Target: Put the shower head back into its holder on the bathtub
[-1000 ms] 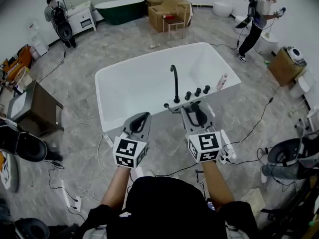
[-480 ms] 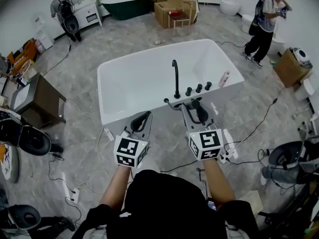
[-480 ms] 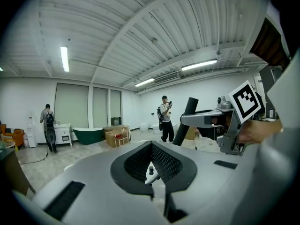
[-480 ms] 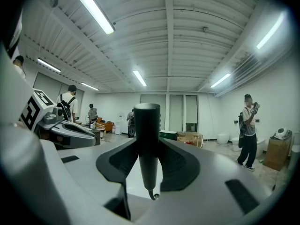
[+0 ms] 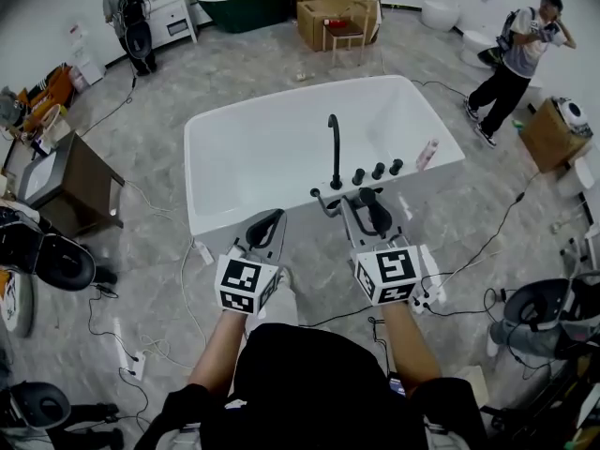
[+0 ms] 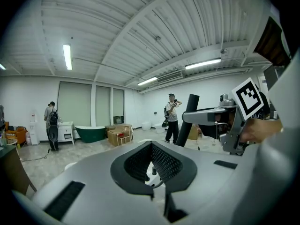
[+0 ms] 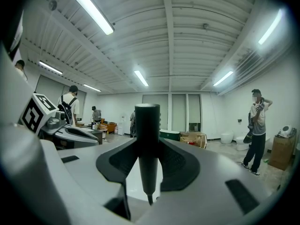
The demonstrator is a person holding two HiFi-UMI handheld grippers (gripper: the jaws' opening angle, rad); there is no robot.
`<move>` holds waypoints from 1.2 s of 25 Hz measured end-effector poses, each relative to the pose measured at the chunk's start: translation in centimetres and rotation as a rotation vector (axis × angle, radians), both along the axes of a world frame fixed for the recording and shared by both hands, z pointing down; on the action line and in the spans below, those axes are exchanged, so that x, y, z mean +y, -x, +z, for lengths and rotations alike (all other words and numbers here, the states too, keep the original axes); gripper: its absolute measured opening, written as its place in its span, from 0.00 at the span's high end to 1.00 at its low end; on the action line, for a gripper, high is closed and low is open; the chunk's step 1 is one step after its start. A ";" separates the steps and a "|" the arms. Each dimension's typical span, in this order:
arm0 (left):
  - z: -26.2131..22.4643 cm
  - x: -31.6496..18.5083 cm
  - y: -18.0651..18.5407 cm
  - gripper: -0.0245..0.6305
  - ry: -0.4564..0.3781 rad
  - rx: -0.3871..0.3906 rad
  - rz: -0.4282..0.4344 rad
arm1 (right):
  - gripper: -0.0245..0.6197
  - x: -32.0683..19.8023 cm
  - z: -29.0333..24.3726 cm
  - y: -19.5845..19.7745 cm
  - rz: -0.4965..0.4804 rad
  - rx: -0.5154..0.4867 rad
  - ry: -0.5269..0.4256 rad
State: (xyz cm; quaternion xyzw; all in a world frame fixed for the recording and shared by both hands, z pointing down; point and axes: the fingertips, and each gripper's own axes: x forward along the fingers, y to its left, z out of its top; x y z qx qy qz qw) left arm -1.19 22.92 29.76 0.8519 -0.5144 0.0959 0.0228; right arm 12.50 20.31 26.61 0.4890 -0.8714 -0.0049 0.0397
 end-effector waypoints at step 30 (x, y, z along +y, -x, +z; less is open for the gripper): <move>-0.1 -24.9 8.7 0.94 0.039 0.014 0.088 | 0.75 -23.9 0.9 9.9 0.056 0.027 0.073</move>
